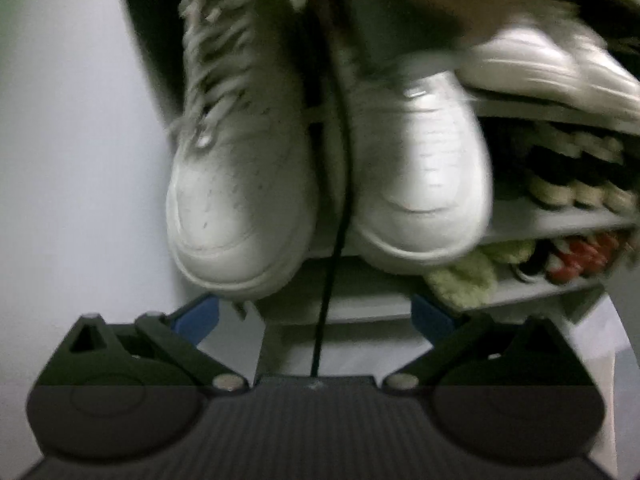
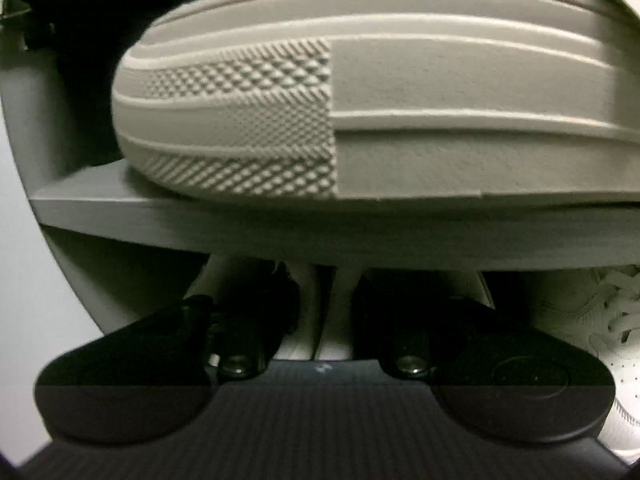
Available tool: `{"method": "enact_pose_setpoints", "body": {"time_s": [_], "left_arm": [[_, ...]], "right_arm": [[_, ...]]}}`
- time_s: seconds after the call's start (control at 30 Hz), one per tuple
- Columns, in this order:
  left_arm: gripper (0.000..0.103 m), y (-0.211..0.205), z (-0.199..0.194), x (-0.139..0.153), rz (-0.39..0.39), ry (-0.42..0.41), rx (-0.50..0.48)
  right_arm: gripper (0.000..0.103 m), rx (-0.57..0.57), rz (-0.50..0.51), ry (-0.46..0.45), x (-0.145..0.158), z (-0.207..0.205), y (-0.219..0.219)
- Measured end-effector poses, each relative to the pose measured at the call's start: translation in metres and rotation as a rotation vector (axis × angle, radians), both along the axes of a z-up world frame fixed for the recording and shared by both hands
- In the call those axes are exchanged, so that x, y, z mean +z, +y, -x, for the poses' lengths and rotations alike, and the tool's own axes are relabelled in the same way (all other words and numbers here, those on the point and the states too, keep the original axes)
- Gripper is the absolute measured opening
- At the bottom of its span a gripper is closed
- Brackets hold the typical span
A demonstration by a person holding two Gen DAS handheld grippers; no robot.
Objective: Organize scattered shoes
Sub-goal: 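Lower the sneakers onto the shelf below the pink sneaker, open right gripper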
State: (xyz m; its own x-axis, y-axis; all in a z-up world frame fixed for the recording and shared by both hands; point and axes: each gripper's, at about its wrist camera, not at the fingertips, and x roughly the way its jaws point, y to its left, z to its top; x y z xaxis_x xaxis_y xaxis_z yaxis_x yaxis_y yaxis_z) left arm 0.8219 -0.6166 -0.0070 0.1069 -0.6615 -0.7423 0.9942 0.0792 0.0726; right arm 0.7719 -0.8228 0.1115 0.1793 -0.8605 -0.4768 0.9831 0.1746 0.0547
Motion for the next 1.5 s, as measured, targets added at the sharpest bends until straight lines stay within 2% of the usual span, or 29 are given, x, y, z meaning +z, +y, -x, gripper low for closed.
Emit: {"method": "enact_pose_setpoints", "body": {"time_s": [0.2, 0.3, 0.4, 0.43, 0.47, 0.53, 0.6, 0.7, 0.77, 0.83, 0.97, 1.03, 1.13, 1.2, 1.23, 1.27, 1.37, 1.43, 1.5], "left_arm": [[0.102, -0.018, -0.004, -0.006, 0.012, 0.018, 0.056], [0.1, -0.02, -0.004, -0.005, -0.004, -0.008, 0.07], [0.099, -0.015, -0.004, 0.001, 0.023, -0.031, 0.074], [0.1, -0.013, -0.003, 0.004, 0.036, -0.038, 0.075], [0.1, -0.011, -0.004, 0.008, 0.051, -0.031, 0.077], [0.101, -0.008, -0.004, 0.017, 0.08, -0.019, 0.081], [0.101, -0.007, -0.004, 0.025, 0.098, -0.017, 0.077], [0.098, -0.006, -0.005, 0.025, 0.084, 0.005, 0.068], [0.097, -0.005, -0.006, 0.024, 0.071, 0.021, 0.062], [0.097, -0.002, -0.004, 0.022, 0.08, -0.006, 0.046], [0.097, 0.001, -0.007, 0.019, 0.085, 0.01, 0.039], [0.096, 0.002, -0.007, 0.019, 0.088, 0.006, 0.033], [0.097, 0.001, -0.007, 0.017, 0.073, 0.014, 0.032], [0.097, 0.0, -0.006, 0.016, 0.057, 0.011, 0.034], [0.097, -0.001, -0.006, 0.015, 0.055, 0.008, 0.034], [0.096, -0.001, -0.005, 0.014, 0.051, 0.0, 0.036], [0.096, -0.005, -0.007, 0.014, 0.043, 0.026, 0.057], [0.096, -0.008, -0.009, 0.015, 0.048, 0.049, 0.065], [0.096, -0.014, -0.007, 0.015, 0.059, 0.031, 0.059]], "right_arm": [[0.034, -0.007, -0.025, 0.008, -0.001, -0.001, -0.011], [0.037, 0.013, -0.023, 0.018, 0.001, 0.003, -0.01], [0.042, 0.044, 0.004, 0.024, 0.005, 0.009, -0.001], [0.049, 0.057, 0.022, 0.025, 0.007, 0.011, 0.005], [0.064, 0.072, 0.04, 0.025, 0.009, 0.013, 0.011], [0.077, 0.113, 0.077, 0.022, 0.015, 0.018, 0.029], [0.078, 0.158, 0.104, 0.033, 0.02, 0.024, 0.049], [0.078, 0.2, 0.151, 0.07, 0.023, 0.039, 0.086], [0.078, 0.218, 0.104, 0.074, 0.02, 0.052, 0.106], [0.078, 0.199, 0.0, 0.015, 0.012, 0.07, 0.119], [0.078, 0.113, -0.205, -0.165, -0.017, 0.108, 0.138], [0.079, 0.037, -0.329, -0.329, -0.043, 0.124, 0.141], [0.08, 0.025, -0.461, -0.578, -0.067, 0.148, 0.147], [0.08, 0.04, -0.549, -0.76, -0.084, 0.149, 0.139], [0.077, 0.041, -0.578, -0.798, -0.089, 0.145, 0.136], [0.061, 0.038, -0.601, -0.827, -0.093, 0.142, 0.134], [0.055, 0.035, -0.556, -0.771, -0.084, 0.133, 0.136], [0.055, 0.046, -0.501, -0.714, -0.074, 0.126, 0.136], [0.055, 0.029, -0.488, -0.727, -0.074, 0.125, 0.129]]}}
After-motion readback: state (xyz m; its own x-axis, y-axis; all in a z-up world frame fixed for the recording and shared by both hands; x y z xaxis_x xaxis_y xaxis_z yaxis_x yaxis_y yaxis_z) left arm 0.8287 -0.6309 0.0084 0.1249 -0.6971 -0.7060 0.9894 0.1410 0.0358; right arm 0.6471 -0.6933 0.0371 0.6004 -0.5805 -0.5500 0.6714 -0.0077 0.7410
